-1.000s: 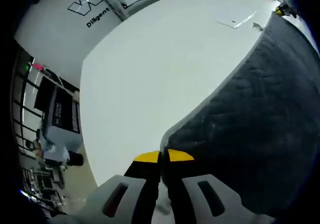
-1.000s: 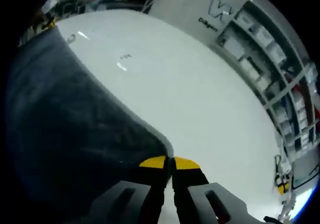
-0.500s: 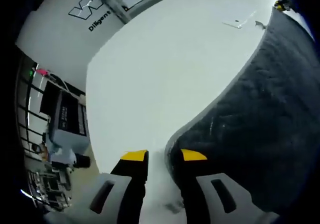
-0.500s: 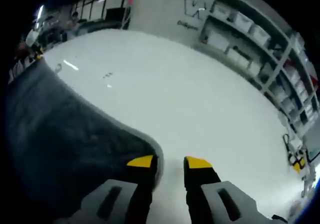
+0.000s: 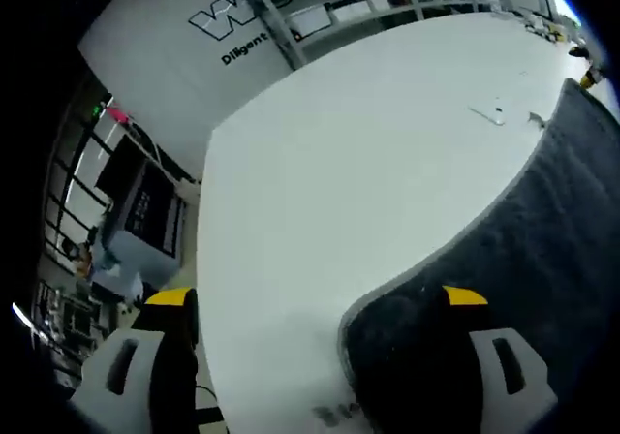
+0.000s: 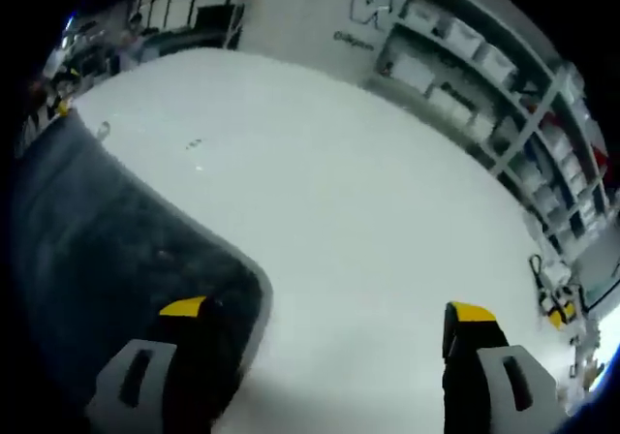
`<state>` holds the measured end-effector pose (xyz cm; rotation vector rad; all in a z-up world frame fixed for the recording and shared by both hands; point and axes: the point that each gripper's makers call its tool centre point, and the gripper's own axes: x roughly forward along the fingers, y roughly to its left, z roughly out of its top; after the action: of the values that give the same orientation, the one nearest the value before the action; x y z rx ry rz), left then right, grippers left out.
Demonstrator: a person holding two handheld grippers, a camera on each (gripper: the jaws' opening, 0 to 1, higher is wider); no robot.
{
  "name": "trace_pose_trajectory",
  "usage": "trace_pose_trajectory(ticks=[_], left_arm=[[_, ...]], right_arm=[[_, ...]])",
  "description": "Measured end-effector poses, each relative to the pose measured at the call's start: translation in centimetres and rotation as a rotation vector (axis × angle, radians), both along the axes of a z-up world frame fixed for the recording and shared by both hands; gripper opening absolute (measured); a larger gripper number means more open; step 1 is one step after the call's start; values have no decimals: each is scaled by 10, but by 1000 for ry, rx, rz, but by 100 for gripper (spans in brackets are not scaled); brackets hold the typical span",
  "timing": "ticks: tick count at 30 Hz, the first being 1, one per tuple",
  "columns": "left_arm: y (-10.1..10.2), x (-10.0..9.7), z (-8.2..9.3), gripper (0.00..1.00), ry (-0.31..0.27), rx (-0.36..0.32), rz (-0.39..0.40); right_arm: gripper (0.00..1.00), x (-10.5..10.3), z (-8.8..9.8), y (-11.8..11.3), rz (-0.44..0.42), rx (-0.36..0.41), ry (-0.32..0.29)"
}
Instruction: Open the folded towel by lifting each exposed corner and separating the folded layers until the towel lies flat within the target outline without major curled edges
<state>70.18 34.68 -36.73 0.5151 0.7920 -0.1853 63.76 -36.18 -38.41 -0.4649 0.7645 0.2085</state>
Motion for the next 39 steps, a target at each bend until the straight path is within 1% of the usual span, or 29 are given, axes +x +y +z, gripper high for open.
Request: trace_pose_trajectory(ticks=[1,2,3,4,6,7,8,9,10,11,12,13,15,16,19,20,21,23,26,27,29,30,31,32,33,35,36,37,39], left_arm=[[1,-2,2,100,-2,-2,5],[1,-3,5,100,-11,3,2],[1,-6,7,100,-17,15,2],[1,-10,10,100,-22,26,1],[-1,-16,15,100,-28,36,-4],[-4,-20,17,100,-28,44,-17],[-6,-24,20,100,-28,53,-31],[-7,-27,26,100,-45,58,-39],[-8,-30,32,100,-63,59,-39],[-8,-33,39,100,-85,50,-40],[-10,-34,49,100,-131,16,-35],[-12,-36,54,100,-151,-5,-34],[-16,-44,66,100,-190,-80,-28],[-18,-49,72,100,-203,-112,-34],[-24,-64,75,100,-201,-106,-59],[-25,-65,76,100,-201,-100,-69],[-28,-69,78,100,-204,-90,-80],[-32,-77,84,100,-226,-77,-99],[-40,-89,97,100,-268,-91,-121],[-44,-95,100,100,-282,-114,-126],[-56,-109,101,100,-290,-198,-145],[-62,-119,101,100,-293,-232,-164],[-64,-128,102,100,-303,-250,-174],[-62,-139,103,100,-322,-251,-167],[-59,-146,103,100,-335,-250,-160],[-55,-154,102,100,-356,-266,-128],[-53,-159,102,100,-369,-288,-114],[-51,-163,105,100,-387,-301,-102],[-46,-170,110,100,-428,-292,-89]], right_arm=[[100,0,4,0,-6,16,-12],[100,0,12,1,-12,42,-43],[100,8,18,-12,-12,49,-46],[100,10,23,-16,-14,51,-56],[100,8,31,-11,-17,69,-83],[100,7,34,-7,-70,101,-103],[100,7,42,-9,-137,133,-142],[100,14,56,-24,-204,169,-200],[100,15,64,-25,-203,178,-236],[100,28,78,-30,-189,180,-293],[100,29,87,-27,-162,173,-324],[100,26,93,-23,-153,176,-339],[100,23,103,-20,-144,191,-365],[100,20,111,-18,-135,211,-384],[100,12,125,-10,-111,209,-420],[100,9,129,-7,-95,205,-424],[100,5,134,-1,-72,203,-431],[100,-6,142,6,-57,212,-451],[100,-25,153,16,-39,211,-483],[100,-34,156,19,-35,205,-501],[100,-51,162,17,-31,177,-556],[100,-58,163,12,-44,150,-573],[100,-65,162,13,-41,140,-579],[100,-73,160,12,-42,143,-581],[100,-82,159,11,-49,153,-586],[100,-99,156,13,-52,201,-588],[100,-110,157,10,-64,214,-614],[100,-120,157,11,-64,206,-620],[100,-135,159,11,-64,192,-637]])
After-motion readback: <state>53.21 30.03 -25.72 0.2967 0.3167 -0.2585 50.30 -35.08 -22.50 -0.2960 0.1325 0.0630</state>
